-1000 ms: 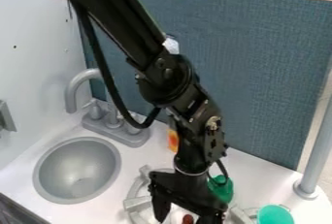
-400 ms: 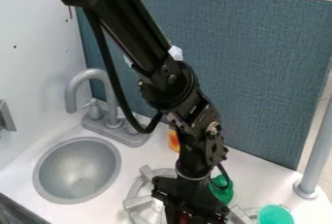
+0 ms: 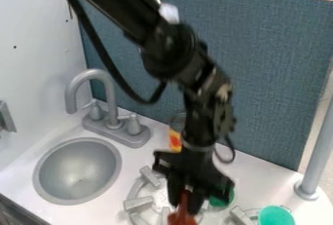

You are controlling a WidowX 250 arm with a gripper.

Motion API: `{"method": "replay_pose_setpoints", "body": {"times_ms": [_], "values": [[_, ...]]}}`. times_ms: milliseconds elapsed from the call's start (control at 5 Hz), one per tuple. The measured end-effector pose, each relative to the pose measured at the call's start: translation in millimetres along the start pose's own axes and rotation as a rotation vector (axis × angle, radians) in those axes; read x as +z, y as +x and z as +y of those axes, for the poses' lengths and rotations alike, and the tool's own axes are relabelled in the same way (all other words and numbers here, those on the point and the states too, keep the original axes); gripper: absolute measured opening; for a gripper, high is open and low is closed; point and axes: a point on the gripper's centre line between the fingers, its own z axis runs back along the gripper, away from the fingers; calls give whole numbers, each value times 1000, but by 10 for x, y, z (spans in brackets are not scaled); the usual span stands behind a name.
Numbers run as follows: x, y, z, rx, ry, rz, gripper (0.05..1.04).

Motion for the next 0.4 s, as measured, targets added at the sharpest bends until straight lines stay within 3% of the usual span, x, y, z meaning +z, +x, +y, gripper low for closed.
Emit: {"method": "replay_pose_setpoints", "body": {"times_ms": [200,400], "values": [[242,12,57,16,6,-24,340],[298,146,285,91,0,-39,340]]}}
